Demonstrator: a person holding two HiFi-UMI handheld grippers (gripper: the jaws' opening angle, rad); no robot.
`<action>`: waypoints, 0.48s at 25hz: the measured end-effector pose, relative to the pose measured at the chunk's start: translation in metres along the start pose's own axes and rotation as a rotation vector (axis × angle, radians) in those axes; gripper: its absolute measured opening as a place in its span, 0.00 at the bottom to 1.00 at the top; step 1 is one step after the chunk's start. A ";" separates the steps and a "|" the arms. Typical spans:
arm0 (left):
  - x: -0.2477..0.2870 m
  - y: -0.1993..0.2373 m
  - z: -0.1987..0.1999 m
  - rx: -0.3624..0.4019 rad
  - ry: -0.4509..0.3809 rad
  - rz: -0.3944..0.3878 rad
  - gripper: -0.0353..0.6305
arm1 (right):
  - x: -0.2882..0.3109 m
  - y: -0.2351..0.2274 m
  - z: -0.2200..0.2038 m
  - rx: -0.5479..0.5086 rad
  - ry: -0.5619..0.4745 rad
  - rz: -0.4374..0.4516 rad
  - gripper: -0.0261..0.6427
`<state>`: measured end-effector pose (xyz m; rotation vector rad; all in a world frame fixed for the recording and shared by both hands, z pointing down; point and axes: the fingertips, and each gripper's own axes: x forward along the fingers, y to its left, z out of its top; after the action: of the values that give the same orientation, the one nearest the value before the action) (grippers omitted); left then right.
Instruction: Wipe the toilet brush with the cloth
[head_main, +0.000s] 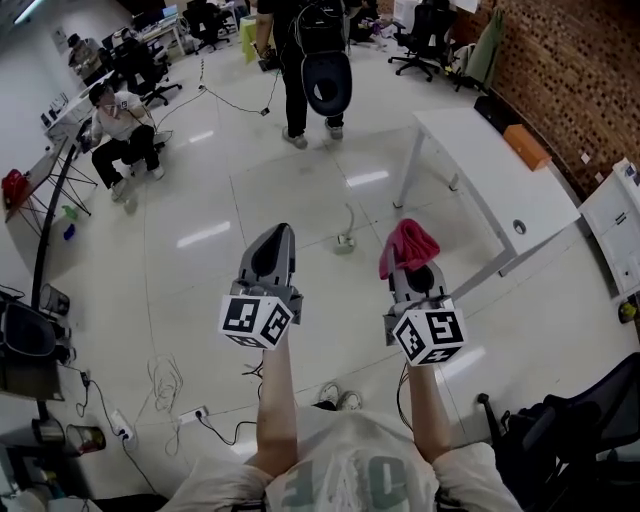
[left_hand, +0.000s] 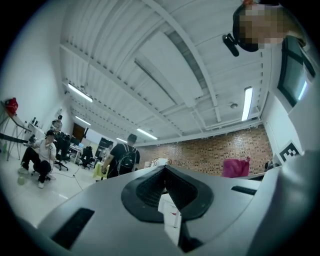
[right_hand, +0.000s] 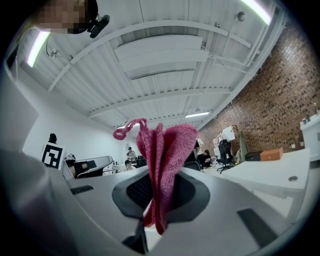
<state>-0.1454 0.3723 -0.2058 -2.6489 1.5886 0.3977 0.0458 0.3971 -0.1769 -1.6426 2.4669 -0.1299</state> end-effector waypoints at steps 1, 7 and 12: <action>-0.001 -0.002 0.003 0.011 0.000 -0.015 0.06 | 0.001 0.004 0.000 0.001 0.000 0.000 0.08; -0.005 -0.013 0.006 0.034 0.015 -0.084 0.06 | 0.008 0.022 -0.006 0.018 0.006 0.005 0.08; -0.010 -0.014 0.006 0.042 0.024 -0.103 0.06 | 0.012 0.034 -0.007 0.021 0.008 0.014 0.08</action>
<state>-0.1391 0.3882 -0.2106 -2.6991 1.4422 0.3252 0.0090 0.3994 -0.1772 -1.6189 2.4737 -0.1607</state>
